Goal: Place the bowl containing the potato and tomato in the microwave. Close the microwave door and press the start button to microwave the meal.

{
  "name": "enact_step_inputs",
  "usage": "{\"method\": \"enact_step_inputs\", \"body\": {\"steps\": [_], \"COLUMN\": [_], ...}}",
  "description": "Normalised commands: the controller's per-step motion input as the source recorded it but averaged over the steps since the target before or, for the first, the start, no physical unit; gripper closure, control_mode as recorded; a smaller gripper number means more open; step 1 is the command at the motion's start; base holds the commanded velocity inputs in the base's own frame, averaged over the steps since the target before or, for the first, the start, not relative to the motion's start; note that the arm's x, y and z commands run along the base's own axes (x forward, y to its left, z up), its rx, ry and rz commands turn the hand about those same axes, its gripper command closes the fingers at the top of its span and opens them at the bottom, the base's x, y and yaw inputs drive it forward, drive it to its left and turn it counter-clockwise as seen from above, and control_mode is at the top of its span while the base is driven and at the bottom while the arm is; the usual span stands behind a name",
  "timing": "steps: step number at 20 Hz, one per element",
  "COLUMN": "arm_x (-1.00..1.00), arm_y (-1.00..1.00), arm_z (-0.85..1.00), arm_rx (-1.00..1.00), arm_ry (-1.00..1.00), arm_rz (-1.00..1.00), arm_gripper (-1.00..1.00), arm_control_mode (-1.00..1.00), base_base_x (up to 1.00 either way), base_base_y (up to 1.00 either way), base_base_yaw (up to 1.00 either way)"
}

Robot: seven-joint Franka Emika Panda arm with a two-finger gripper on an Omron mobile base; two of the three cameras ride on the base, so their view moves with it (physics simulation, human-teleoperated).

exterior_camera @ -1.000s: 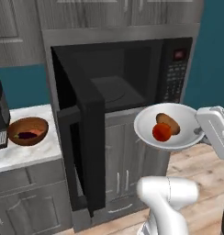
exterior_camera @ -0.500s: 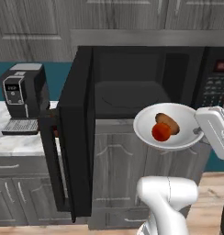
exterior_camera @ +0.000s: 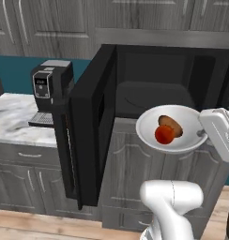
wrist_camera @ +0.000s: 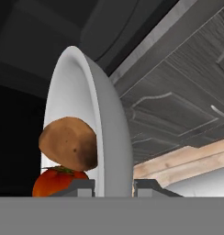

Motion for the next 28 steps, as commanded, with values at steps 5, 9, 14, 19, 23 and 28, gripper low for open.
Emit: {"method": "enact_step_inputs", "body": {"steps": [5,9,14,19,23,28], "arm_x": [0.0,0.0,0.0,0.01,0.0,0.17], "arm_y": [0.0,0.0,0.05,0.04,0.03,0.05], "arm_z": [0.0,0.0,0.0,0.0,0.0,0.0], "arm_rx": [0.0,0.0,0.0,0.0,0.0,0.0], "arm_ry": [0.0,0.0,0.0,0.0,0.0,0.0], "arm_rz": [0.0,0.0,-0.02,-0.01,-0.04,-0.26], "arm_gripper": [1.0,1.0,1.0,1.0,1.0,1.0], "arm_control_mode": [1.0,1.0,-1.0,-1.0,-1.0,-1.0], "base_base_x": [0.1,0.04,0.0,0.0,0.0,0.0], "base_base_y": [0.0,0.01,0.04,0.0,0.0,0.0], "base_base_yaw": [-0.01,-0.08,-0.03,0.0,0.0,0.0]}}
